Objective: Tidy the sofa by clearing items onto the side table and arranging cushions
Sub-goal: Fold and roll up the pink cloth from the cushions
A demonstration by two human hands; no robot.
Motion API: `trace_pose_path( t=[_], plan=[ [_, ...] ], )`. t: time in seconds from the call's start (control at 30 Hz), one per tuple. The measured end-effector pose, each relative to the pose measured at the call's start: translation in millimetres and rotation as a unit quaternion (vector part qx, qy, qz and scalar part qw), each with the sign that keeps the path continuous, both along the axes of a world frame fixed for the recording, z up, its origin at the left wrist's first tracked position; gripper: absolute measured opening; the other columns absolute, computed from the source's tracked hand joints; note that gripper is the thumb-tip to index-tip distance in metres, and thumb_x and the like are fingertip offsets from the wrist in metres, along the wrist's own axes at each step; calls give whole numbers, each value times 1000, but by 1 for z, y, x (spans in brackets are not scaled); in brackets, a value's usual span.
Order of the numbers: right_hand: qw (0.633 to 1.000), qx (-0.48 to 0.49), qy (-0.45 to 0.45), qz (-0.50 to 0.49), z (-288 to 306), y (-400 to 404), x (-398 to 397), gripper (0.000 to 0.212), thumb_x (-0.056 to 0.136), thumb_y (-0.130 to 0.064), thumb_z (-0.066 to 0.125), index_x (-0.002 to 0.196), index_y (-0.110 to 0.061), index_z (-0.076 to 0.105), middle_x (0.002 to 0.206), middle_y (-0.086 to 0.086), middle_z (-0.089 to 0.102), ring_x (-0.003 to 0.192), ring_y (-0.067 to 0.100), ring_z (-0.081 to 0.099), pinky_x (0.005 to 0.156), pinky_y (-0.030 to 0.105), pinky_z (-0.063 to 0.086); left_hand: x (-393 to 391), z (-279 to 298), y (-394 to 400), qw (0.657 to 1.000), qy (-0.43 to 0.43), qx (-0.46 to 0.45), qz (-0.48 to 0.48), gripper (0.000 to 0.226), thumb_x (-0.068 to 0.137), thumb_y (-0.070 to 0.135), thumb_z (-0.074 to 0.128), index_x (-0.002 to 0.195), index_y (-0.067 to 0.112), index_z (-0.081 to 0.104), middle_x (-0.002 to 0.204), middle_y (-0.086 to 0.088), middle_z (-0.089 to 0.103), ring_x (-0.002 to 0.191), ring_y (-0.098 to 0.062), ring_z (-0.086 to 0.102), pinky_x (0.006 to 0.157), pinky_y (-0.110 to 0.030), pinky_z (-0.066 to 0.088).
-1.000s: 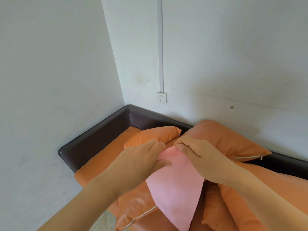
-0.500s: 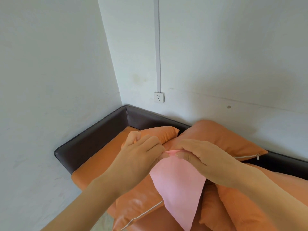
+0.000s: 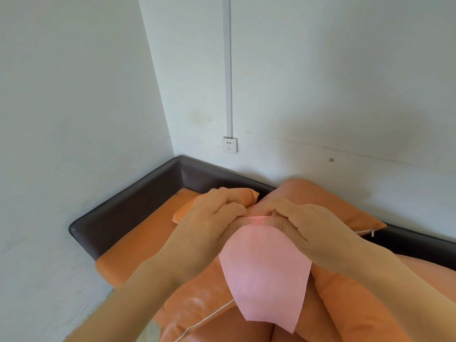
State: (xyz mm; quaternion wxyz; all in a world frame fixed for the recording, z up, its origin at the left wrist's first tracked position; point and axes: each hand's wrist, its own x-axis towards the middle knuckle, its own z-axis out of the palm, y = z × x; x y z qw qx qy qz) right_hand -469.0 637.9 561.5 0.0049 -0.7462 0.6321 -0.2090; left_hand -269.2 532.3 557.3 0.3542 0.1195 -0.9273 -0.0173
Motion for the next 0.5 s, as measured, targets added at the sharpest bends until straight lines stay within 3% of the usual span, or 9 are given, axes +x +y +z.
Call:
trace_pose_path(
  t=[0.07, 0.13, 0.23, 0.33, 0.43, 0.5],
  plan=[
    [997, -1, -78, 18, 8, 3, 2, 27, 100, -45, 34, 98, -26, 53, 57, -9, 47, 55, 10, 46, 53, 18, 32, -3, -1, 0, 1000, 17, 15, 12, 21, 97, 24, 48, 94, 14, 66, 97, 7, 59, 85, 2, 40, 88, -5, 26],
    [993, 0, -118, 27, 13, 2, 1, 29, 100, -46, 36, 90, -26, 55, 58, -8, 49, 53, 11, 45, 52, 17, 30, -3, -3, 3, 999, 16, 17, 28, 16, 95, 23, 47, 92, 17, 62, 84, 6, 59, 76, 4, 34, 78, -3, 29],
    [996, -26, -79, 23, 15, -1, 1, 27, 98, -50, 35, 79, -36, 49, 63, -12, 52, 60, 10, 48, 54, 20, 33, -3, -7, 5, 998, -2, 51, 21, 6, 94, 22, 45, 95, 23, 51, 77, 5, 56, 59, -3, 40, 50, -18, 35],
    [998, -35, -61, 6, 16, -1, 1, 24, 95, -54, 27, 74, -49, 39, 69, -20, 50, 65, 5, 47, 58, 21, 35, -4, -4, 8, 999, 5, 42, 12, 13, 95, 26, 45, 100, 20, 55, 76, 11, 55, 54, -1, 32, 44, -14, 24],
    [998, -17, -61, 13, 14, -2, -1, 34, 94, -56, 25, 77, -35, 45, 59, -13, 46, 59, 12, 46, 54, 21, 32, -4, 2, 8, 999, -1, 37, -7, 23, 94, 41, 52, 99, 19, 58, 72, 21, 37, 57, -3, 29, 43, -12, 21],
    [997, -4, -72, 20, 13, -3, -4, 36, 96, -52, 30, 77, -28, 48, 54, -12, 44, 56, 11, 45, 53, 18, 29, -4, 2, 4, 1000, 1, 21, -18, 21, 93, 43, 54, 95, 22, 57, 67, 19, 43, 58, -3, 29, 42, -14, 24]
  ],
)
